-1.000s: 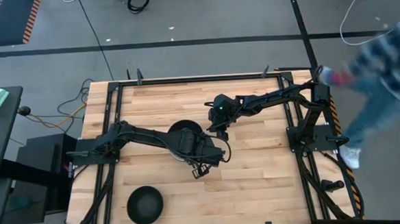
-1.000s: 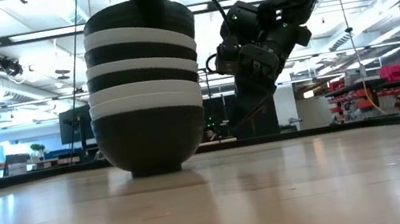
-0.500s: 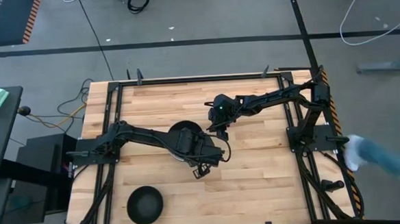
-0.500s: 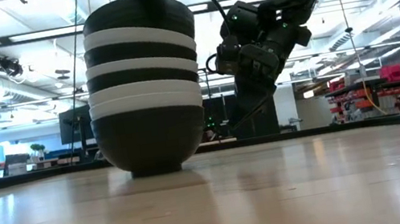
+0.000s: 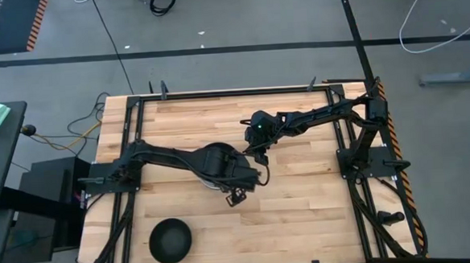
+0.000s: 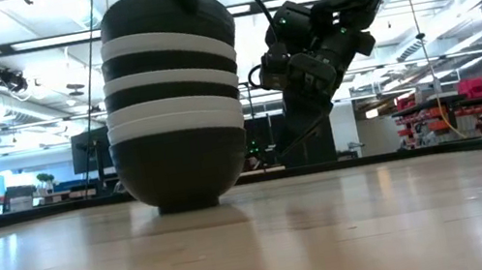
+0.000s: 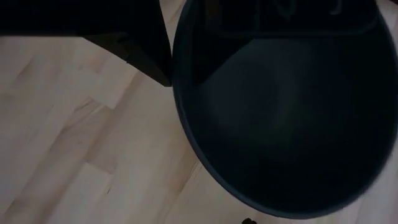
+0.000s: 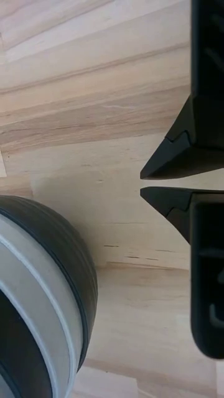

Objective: Nest bowls inside each other
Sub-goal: Stack the black bowl on top of the white bowls

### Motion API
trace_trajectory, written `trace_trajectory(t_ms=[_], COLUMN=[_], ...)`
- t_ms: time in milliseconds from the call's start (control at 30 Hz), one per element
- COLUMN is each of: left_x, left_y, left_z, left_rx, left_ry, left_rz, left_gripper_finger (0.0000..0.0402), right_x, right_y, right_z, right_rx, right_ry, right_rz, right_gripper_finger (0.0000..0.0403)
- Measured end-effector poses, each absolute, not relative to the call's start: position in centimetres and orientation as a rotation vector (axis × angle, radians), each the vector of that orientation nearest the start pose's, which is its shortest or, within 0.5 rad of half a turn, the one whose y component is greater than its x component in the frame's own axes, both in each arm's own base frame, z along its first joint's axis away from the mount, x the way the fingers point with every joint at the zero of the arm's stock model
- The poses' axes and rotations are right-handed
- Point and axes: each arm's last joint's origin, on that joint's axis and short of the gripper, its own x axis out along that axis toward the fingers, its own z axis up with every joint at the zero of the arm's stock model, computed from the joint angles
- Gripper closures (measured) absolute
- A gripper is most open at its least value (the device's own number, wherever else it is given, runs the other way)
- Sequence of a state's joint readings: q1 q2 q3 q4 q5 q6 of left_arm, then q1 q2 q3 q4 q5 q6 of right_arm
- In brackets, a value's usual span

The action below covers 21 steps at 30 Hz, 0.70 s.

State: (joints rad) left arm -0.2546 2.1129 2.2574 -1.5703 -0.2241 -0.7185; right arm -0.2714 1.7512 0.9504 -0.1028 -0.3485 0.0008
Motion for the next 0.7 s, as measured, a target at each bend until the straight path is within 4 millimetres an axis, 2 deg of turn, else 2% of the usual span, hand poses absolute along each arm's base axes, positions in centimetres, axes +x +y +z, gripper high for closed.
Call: trace_trajectory(t_ms=[400,700], left_x=[39.1,39.1], left_y=[-9.5,-9.8], left_z=[33.0,32.1], left_rx=[-0.275,-0.229], left_ry=[1.311,1.345], left_rz=[0.454,0.447], left_gripper_finger=[0.0337,0.0386], right_x=[33.0,33.0], right_y=[-8.2,-8.2], right_z=[15.4,15.5], right_rx=[0.28,0.278], right_ry=[0.861,0.861], right_rz=[0.07,0.071], right_gripper_finger=[0.0364,0.0364])
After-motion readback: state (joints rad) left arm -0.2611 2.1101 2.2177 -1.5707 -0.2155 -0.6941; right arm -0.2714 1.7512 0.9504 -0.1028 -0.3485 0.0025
